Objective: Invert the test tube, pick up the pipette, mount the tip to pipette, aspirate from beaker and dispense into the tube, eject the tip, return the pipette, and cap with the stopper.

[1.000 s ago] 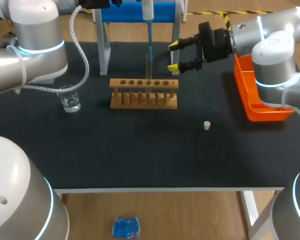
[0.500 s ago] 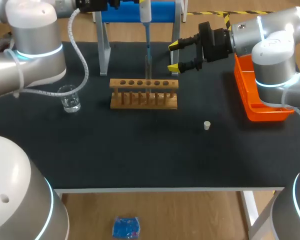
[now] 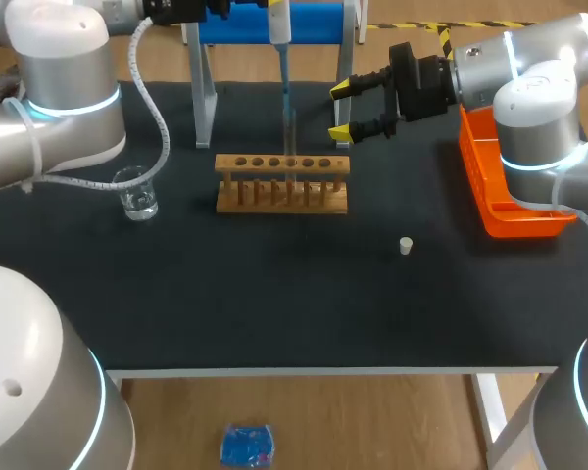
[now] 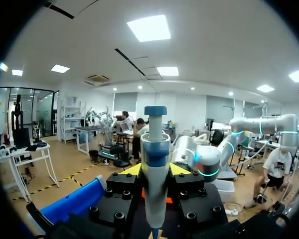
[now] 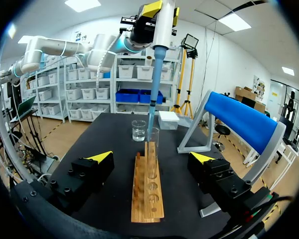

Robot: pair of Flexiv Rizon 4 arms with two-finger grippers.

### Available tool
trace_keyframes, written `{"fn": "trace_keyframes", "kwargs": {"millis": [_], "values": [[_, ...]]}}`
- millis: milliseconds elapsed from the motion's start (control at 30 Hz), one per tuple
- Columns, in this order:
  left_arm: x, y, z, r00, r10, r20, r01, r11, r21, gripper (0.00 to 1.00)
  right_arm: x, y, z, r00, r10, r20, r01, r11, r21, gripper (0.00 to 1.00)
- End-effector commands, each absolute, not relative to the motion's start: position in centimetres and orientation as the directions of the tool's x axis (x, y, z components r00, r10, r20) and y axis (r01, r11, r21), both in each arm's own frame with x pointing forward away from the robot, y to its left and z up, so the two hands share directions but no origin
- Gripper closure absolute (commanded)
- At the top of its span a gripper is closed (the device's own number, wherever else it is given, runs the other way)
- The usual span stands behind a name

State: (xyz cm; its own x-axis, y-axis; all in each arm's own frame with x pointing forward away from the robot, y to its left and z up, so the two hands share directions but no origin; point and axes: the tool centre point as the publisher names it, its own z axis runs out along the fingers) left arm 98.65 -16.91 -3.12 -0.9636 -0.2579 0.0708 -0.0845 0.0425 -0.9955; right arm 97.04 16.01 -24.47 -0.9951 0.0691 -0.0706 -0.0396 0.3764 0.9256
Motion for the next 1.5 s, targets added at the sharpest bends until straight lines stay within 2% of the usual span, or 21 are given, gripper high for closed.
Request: {"fn": "trace_keyframes", "kwargs": {"millis": [33,633,1500], "values": [[98.4,-17.0,-3.1,-0.961,-0.27,0.064,-0.076,0.034,-0.997,1.0,97.0,16.0,-24.5,-0.995,0.068,-0.071,-0.04,0.377,0.926,0.0],[98.1,-17.4,-3.4,-0.96,-0.276,0.043,-0.04,-0.016,-0.999,1.0,97.0,16.0,-24.5,-0.995,0.068,-0.071,-0.04,0.377,0.926,0.0],[98.0,-17.7,-4.6,-0.96,-0.278,0.03,-0.029,-0.011,-1.0,1.0,97.0,16.0,-24.5,-0.995,0.068,-0.071,-0.04,0.377,0.926,0.0]]}}
